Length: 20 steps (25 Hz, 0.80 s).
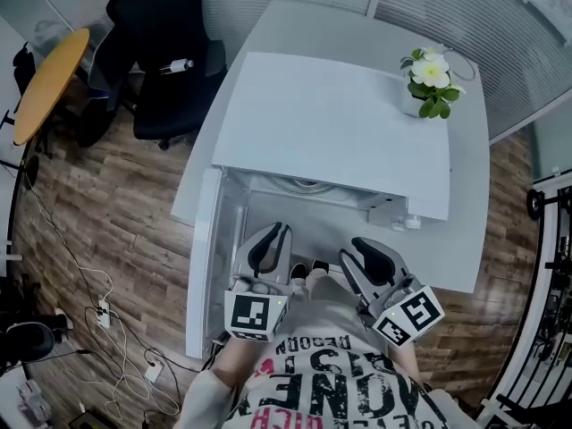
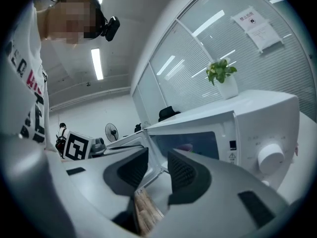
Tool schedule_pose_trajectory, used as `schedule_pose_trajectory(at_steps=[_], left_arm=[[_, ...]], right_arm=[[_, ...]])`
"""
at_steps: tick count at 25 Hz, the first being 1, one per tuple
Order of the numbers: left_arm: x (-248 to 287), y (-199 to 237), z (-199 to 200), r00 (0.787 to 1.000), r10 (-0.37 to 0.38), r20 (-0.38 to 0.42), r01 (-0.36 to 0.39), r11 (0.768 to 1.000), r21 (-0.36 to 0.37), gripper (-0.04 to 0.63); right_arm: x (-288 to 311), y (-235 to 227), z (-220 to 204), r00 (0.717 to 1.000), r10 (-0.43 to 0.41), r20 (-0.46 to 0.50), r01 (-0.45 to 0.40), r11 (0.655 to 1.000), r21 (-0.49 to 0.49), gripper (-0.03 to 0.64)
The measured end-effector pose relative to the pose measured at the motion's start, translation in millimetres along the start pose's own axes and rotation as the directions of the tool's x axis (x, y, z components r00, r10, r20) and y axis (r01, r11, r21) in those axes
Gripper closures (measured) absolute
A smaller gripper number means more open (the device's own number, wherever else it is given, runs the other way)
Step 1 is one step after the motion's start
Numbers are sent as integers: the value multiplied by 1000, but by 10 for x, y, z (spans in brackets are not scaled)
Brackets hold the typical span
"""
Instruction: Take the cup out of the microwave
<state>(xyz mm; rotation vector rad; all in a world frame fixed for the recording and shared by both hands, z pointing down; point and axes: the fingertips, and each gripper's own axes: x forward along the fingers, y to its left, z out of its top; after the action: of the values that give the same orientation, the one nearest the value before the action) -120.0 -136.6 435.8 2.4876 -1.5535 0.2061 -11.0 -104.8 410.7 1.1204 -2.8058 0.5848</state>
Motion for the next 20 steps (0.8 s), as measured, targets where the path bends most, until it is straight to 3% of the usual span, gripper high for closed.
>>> schedule_pose_trajectory(at_steps=[7,12,20], left_arm=[[110,-116,122,1000,-1,16,0,999,38,545],[159,-144,181,999,32,5,-32,999,13,545],[228,-189,240,997,73,38,-75,996,53,545]], right_arm=[[16,-159,122,1000,27,0,-27,1000,-6,485],[-7,-270,127,999,36,-1,-36,999,-3,486],[-83,-406,139,998,67,4,-67,998,-14,495]])
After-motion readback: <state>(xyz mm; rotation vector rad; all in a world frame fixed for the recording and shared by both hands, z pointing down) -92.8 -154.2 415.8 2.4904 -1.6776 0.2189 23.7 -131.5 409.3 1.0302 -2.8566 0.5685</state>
